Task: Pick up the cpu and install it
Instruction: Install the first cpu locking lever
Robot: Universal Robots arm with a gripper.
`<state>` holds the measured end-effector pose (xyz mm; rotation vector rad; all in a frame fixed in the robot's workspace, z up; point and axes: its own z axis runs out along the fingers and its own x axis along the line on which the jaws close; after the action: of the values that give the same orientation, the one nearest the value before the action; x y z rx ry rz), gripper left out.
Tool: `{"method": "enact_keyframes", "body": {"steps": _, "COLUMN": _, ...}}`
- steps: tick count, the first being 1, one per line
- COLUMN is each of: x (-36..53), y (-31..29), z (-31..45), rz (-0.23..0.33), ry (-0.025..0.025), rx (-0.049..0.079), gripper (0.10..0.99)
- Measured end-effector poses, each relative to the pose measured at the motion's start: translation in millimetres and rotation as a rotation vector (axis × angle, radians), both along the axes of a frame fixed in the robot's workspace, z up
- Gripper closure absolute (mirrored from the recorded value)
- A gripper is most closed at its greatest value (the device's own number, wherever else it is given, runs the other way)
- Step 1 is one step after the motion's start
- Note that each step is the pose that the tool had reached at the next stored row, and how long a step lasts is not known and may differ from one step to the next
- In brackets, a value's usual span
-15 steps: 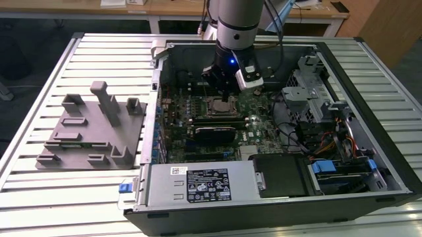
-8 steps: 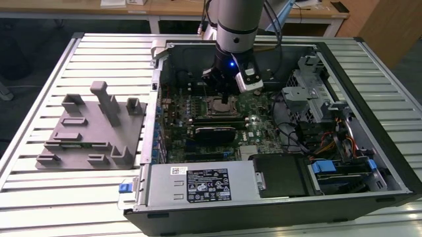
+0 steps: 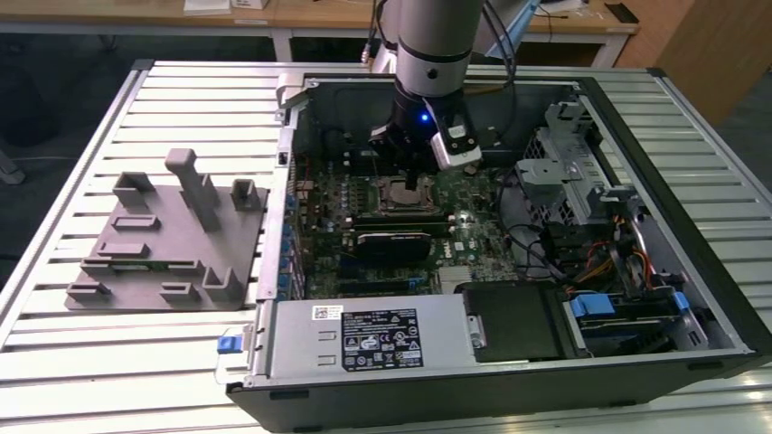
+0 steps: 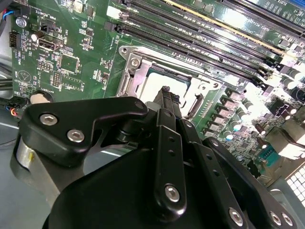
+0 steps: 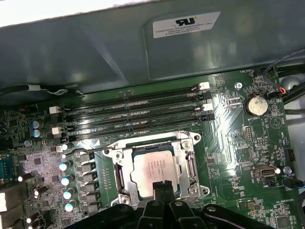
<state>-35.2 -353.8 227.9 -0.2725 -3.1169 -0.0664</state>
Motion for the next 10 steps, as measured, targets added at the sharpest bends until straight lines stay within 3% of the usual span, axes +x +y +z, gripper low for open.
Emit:
{"method": "enact_keyframes", "body": {"steps": 4, "x": 0.0, "y": 0.0, "z": 0.9, "rz": 0.0, "ry": 0.0, "rx": 0.0, "gripper": 0.98}}
{"method": "enact_keyframes", "body": {"steps": 10, "x": 0.0, "y": 0.0, "z": 9.0, "rz": 0.0, "ry": 0.0, "rx": 0.0, "gripper": 0.98}}
